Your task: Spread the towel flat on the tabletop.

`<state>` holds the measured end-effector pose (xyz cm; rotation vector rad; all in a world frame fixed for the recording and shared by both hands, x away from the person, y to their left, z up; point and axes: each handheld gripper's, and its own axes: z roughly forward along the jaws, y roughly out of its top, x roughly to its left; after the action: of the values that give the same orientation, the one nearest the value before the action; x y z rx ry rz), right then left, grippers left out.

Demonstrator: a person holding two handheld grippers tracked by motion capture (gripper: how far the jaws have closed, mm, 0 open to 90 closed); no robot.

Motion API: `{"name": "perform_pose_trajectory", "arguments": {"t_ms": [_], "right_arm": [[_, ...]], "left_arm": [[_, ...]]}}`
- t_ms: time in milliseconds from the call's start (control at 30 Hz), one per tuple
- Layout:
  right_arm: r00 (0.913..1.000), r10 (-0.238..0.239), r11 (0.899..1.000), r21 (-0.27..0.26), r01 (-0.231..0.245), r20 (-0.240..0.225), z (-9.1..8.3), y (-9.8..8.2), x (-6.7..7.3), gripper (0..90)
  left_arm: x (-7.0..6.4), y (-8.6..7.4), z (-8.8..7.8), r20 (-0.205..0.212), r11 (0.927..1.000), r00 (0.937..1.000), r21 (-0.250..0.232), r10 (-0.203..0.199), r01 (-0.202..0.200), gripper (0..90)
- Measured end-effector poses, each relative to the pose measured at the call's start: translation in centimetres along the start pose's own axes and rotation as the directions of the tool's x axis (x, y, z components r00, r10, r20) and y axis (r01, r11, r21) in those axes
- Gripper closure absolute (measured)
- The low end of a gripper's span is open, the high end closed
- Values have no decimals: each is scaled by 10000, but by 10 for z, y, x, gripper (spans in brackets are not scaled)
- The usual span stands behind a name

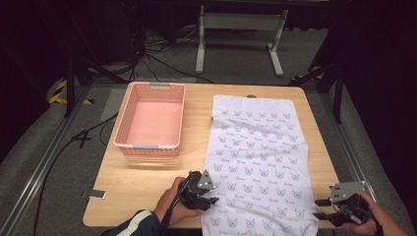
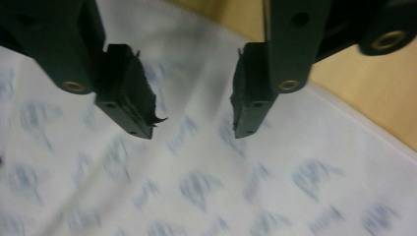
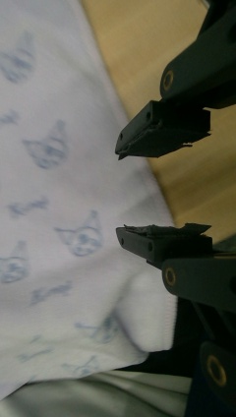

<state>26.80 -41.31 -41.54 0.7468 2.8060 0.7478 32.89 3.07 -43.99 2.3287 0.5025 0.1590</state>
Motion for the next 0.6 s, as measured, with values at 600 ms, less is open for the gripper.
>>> {"name": "perform_pose_trajectory", "arguments": {"t_ms": [600], "right_arm": [[8951, 3295, 9371, -2193, -2714, 3004, 75, 76, -170, 507]], "left_arm": [[114, 58, 84, -1921, 9862, 9674, -195, -1653, 1646, 382]]}}
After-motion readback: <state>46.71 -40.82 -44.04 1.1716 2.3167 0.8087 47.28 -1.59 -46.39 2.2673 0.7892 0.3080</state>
